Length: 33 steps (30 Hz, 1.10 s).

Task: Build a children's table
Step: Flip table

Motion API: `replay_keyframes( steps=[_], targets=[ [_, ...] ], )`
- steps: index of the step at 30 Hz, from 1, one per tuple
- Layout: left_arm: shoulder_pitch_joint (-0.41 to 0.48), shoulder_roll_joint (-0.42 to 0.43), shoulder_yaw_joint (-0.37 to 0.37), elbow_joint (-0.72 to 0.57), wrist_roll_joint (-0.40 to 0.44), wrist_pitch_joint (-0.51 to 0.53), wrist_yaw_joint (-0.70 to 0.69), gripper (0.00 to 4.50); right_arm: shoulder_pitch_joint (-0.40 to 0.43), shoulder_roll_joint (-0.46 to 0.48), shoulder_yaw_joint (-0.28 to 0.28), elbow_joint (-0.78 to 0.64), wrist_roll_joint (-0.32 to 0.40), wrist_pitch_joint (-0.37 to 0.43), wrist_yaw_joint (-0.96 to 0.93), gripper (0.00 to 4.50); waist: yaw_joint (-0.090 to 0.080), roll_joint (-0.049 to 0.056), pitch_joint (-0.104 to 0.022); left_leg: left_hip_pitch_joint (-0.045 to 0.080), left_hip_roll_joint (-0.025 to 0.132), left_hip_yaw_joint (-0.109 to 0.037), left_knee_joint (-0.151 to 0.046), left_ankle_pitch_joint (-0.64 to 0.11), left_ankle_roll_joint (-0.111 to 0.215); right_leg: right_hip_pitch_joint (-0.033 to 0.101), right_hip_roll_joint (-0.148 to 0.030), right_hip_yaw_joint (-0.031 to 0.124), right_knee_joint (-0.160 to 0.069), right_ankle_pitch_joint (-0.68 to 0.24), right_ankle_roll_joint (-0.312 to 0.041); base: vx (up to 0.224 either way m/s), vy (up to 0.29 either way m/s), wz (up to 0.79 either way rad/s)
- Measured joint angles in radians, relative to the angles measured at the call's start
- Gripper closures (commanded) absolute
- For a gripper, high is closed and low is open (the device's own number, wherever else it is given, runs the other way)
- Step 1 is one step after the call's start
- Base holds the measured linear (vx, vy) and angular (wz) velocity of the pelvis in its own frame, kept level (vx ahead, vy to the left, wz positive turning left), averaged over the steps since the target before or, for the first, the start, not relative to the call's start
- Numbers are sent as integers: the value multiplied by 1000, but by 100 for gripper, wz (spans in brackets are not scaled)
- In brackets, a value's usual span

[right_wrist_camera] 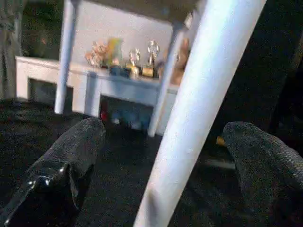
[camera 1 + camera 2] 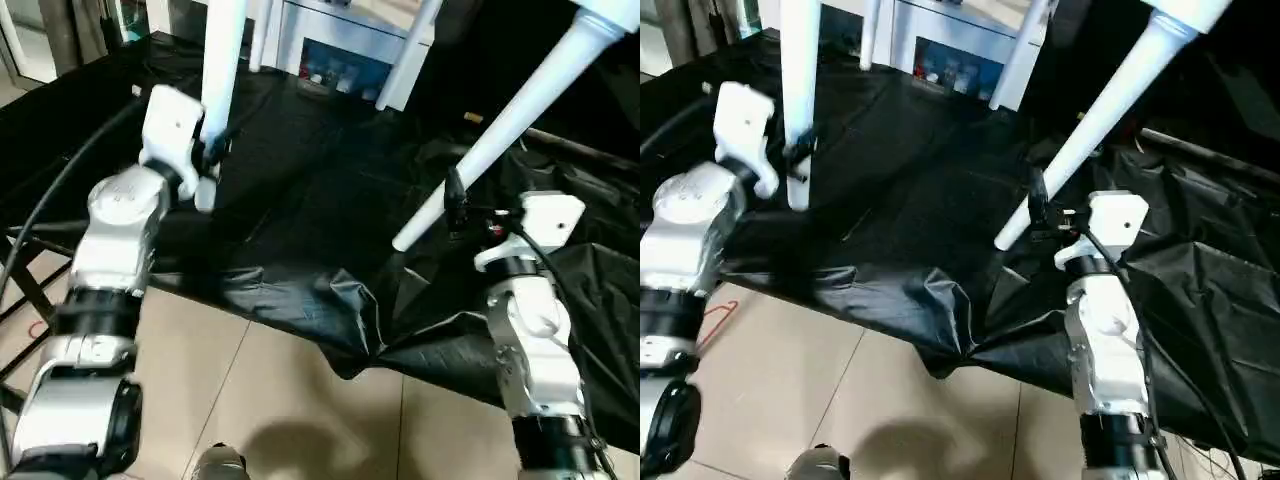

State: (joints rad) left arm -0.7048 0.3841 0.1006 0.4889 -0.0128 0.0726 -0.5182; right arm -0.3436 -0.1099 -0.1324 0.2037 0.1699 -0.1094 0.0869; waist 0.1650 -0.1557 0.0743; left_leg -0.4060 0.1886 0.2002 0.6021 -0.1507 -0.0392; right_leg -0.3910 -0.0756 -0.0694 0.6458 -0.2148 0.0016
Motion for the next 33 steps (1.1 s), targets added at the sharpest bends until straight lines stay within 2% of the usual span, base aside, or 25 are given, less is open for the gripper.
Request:
replay_keyframes(
  steps=[4, 11, 15, 19, 24, 29, 31, 33],
  targets=[
    [4, 3, 0, 0, -3, 1, -1, 291, -102, 1, -38, 127, 66, 65, 20, 0, -5, 1, 0, 0, 0, 0, 0, 0, 0, 0, 0, 0, 0, 2, 0, 0, 0, 0],
    [7, 13, -1, 0, -4, 0, -1, 291, -288, -16, -89, 370, 121, 65, 92, 0, -23, 0, 0, 1, 0, 0, 0, 1, -1, 1, 0, 0, 0, 3, 0, 0, 0, 0],
    [15, 20, -1, 0, -10, -1, -1, 291, -412, -62, -117, 587, 159, 98, 230, 0, -25, 0, 0, 1, 1, 0, 0, 1, -1, 1, 0, 0, 0, 3, -1, 0, 0, 0],
    [39, 28, 1, 0, -14, 0, -1, 291, -472, -100, -117, 739, 160, 102, 361, 0, -25, 0, 0, 2, 1, 1, 1, 1, -1, 2, 1, 0, 0, 2, -1, 0, 0, 0],
    [54, 40, 3, 6, -31, 3, -2, 291, -522, -145, -120, 854, 163, 125, 530, 0, -24, -1, 0, 2, 1, 1, 1, 1, -1, 2, 1, 0, 0, 2, -2, 0, 0, 0],
    [66, 56, 10, 6, -33, 2, -2, 291, -520, -184, -93, 883, 153, 143, 746, 0, -27, -9, -3, 3, 2, 1, 1, 1, -1, 2, 1, 0, 0, 1, -3, 0, 0, 0],
    [66, 63, 11, 12, -33, -3, -2, 291, -497, -194, -74, 859, 151, 150, 807, 0, -26, -15, -7, 3, 3, 1, 1, 1, -1, 2, 2, -1, 0, 1, -4, 0, 0, 0],
    [63, 76, 11, 33, -33, -19, -3, 291, -428, -203, -47, 769, 151, 159, 880, 0, -23, -21, -11, 6, 3, 1, 1, 1, -1, 5, 2, -1, 0, -1, -4, 0, 0, 0]
  ],
)
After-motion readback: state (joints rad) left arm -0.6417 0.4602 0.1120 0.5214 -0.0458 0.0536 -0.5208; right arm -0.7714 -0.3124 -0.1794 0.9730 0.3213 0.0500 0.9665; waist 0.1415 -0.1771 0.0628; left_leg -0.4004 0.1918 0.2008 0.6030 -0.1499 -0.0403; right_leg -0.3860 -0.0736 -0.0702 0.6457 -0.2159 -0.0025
